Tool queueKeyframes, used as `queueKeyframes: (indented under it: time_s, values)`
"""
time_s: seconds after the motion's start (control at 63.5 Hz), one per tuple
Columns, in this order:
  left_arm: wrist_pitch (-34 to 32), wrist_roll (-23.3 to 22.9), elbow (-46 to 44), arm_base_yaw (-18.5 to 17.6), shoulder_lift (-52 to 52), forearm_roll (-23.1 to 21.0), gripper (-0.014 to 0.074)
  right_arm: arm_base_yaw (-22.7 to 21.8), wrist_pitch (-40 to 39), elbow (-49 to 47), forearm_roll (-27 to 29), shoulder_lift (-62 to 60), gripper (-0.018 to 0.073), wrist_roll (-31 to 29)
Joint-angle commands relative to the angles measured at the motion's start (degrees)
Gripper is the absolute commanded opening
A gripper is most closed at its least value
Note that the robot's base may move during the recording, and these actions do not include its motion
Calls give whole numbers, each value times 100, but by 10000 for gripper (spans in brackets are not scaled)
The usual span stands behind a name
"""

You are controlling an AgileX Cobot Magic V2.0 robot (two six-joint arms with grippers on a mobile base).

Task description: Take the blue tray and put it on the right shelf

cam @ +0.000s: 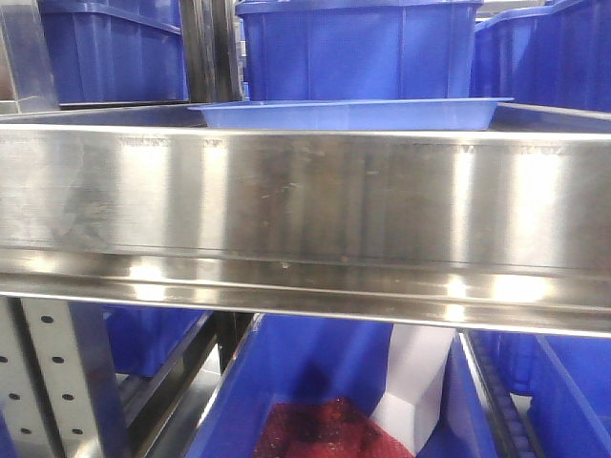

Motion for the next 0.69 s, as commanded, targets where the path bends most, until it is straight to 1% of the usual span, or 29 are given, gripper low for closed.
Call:
queueKeyframes:
  time_s: [0.0,0.677]
  values:
    - [-485,28,177,0,-72,-56,-48,-37,-521,-124,-1,-88,56,-142]
    - [-485,28,177,0,-72,-56,-48,-37,-516,-124,-1,-88,56,-142]
